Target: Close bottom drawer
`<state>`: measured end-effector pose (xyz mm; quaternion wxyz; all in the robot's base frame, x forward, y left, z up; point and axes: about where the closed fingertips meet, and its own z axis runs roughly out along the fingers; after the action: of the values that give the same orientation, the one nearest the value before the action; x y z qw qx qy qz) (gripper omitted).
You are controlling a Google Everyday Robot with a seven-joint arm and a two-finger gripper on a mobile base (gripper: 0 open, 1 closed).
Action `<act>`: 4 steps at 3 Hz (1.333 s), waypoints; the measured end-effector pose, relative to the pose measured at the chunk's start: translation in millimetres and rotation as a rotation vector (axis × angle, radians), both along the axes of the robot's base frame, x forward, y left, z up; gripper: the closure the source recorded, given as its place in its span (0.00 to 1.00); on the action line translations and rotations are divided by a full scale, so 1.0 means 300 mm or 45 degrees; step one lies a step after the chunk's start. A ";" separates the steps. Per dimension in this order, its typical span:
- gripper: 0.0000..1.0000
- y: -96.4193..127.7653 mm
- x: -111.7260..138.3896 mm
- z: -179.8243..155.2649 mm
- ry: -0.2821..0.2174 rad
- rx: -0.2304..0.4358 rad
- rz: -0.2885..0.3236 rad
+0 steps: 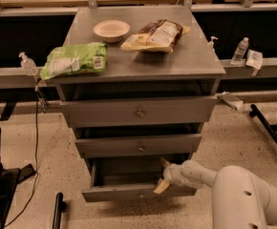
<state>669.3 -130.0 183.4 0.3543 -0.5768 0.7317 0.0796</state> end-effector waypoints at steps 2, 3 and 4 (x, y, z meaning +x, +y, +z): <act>0.36 -0.001 -0.001 0.018 0.000 0.000 0.000; 0.20 -0.001 -0.001 0.019 0.000 0.000 0.000; 0.04 -0.001 -0.001 0.019 0.000 0.001 0.000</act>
Offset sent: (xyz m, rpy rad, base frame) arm -0.1216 -0.0103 0.0985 0.4932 -0.1993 0.2385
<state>668.8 -130.2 189.1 0.3545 -0.5769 0.7316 0.0797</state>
